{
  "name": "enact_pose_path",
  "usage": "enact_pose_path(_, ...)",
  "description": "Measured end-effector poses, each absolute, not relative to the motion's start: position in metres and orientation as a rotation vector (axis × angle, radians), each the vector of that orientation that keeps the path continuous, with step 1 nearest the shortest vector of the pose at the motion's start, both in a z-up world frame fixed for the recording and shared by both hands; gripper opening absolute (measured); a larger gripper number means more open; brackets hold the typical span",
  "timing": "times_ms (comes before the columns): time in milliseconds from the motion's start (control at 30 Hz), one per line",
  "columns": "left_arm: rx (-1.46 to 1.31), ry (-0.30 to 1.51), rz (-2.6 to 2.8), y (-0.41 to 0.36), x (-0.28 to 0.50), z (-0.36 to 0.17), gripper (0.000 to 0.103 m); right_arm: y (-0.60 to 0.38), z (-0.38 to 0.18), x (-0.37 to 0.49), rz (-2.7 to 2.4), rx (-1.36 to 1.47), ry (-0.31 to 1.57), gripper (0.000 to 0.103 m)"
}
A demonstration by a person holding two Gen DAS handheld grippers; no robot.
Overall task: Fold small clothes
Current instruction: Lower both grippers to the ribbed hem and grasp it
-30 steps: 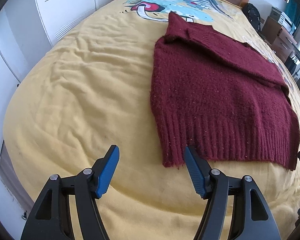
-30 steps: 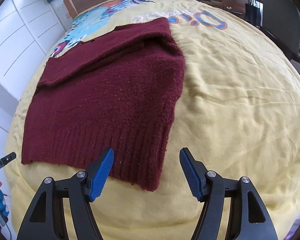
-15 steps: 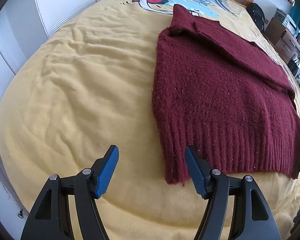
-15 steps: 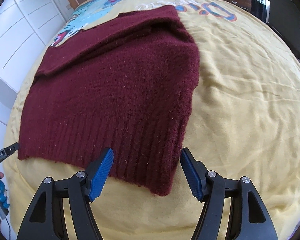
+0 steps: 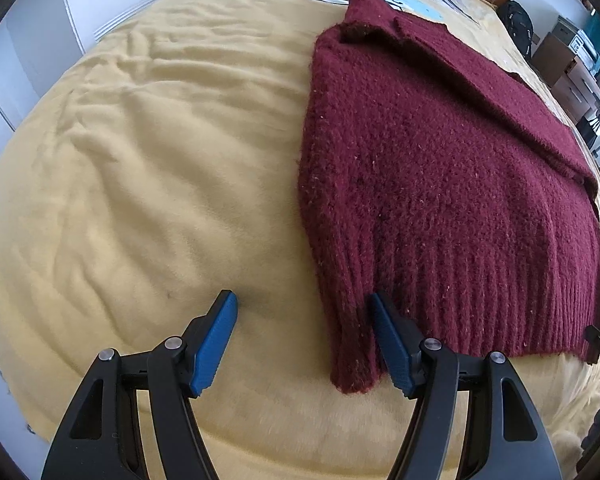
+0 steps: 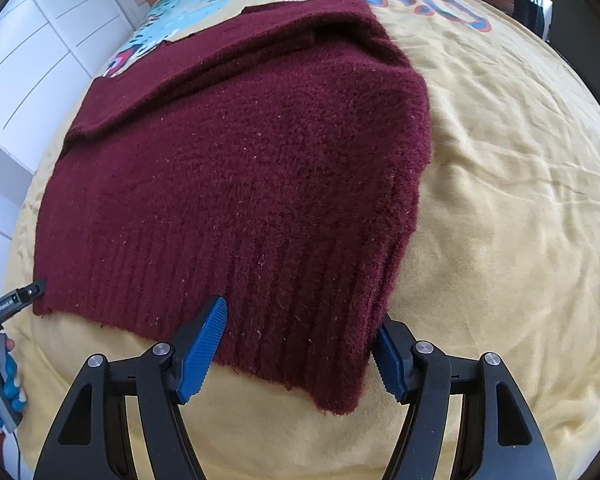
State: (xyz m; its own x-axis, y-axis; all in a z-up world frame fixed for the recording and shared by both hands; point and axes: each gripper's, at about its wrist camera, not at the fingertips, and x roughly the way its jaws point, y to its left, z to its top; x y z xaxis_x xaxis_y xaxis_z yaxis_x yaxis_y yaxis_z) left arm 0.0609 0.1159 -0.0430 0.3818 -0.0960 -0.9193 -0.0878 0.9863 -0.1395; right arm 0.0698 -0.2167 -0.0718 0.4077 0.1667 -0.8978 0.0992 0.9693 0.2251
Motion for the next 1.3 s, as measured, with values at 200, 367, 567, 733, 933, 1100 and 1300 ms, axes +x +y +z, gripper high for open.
enact_pose_path(200, -0.203, 1.18, -0.02, 0.122, 0.059, -0.044, 0.063, -0.217, -0.075, 0.073, 0.065, 0.279, 1.153, 0.072)
enact_pose_path(367, -0.238, 1.178, -0.037, 0.129, 0.057, -0.042, 0.063, -0.218, -0.074, 0.074, 0.087, 0.292, 1.149, 0.072)
enact_pose_path(567, -0.279, 1.179, -0.068, 0.13, 0.057, -0.04, 0.063, -0.216, -0.074, 0.076, 0.123, 0.325, 1.142, 0.066)
enact_pose_path(733, -0.285, 1.187, -0.108, 0.122, 0.06, -0.039, 0.063, -0.228, -0.074, 0.076, 0.13, 0.37, 1.149, 0.055)
enact_pose_path(933, -0.308, 1.212, -0.132, 0.114, 0.074, -0.041, 0.062, -0.231, -0.074, 0.075, 0.137, 0.381, 1.156, 0.051)
enact_pose_path(1100, -0.369, 1.221, -0.183, 0.11, 0.078, -0.042, 0.062, -0.227, -0.075, 0.076, 0.152, 0.375, 1.16, 0.048)
enact_pose_path(1300, -0.393, 1.228, -0.225, 0.108, 0.079, -0.041, 0.058, -0.234, -0.075, 0.077, 0.16, 0.373, 1.169, 0.035)
